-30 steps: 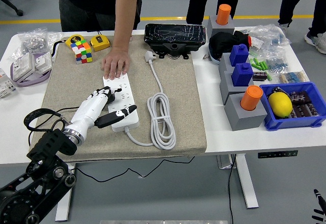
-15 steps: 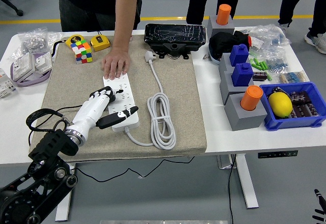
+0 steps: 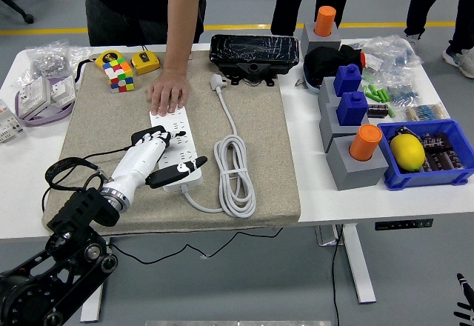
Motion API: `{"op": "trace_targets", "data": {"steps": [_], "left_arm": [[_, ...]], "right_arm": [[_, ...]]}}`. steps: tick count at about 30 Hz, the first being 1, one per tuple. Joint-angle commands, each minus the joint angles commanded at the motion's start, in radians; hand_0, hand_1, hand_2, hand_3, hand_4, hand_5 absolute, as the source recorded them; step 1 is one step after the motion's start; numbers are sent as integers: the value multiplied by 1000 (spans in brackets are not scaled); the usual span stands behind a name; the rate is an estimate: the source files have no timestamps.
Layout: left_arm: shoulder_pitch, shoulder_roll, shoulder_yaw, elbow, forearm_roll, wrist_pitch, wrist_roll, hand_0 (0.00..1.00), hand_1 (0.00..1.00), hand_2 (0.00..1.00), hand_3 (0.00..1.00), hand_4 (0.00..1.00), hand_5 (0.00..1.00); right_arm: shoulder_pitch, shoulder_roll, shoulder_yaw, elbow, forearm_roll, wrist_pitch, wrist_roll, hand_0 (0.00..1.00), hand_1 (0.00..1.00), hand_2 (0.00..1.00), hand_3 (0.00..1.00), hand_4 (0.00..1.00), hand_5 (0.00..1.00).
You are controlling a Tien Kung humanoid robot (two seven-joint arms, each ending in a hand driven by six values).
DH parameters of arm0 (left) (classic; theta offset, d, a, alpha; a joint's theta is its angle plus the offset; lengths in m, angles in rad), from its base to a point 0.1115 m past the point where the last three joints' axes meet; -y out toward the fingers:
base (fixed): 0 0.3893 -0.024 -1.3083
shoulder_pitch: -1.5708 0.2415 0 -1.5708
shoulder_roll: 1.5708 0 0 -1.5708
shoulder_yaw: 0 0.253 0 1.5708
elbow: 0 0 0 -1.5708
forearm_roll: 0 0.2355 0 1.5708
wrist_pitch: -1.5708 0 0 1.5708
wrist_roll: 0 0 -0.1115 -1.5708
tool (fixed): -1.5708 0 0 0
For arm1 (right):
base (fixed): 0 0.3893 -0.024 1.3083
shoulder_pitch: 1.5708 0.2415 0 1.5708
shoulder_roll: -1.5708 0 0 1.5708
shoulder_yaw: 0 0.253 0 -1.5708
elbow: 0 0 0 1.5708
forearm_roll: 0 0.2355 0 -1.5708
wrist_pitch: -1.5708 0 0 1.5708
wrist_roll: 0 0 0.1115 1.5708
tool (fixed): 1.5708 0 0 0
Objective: Pick up the plug,place it near the board,insert it into the board,press the button
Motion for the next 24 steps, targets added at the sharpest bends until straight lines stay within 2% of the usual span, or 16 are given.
{"op": "trace_targets", "data": {"steps": [19, 24], "left_arm": [[-5, -1, 11, 4, 2, -1, 0, 998, 964, 930, 905, 998, 998], [0, 4, 17, -17, 8, 4, -2, 998, 964, 930, 905, 998, 998]], "right_arm": [[1, -1, 1, 0, 0, 0, 0, 998, 846, 755, 795, 998, 998], [0, 0, 0, 0, 1, -2, 2, 998, 846, 755, 795, 998, 998]]}}
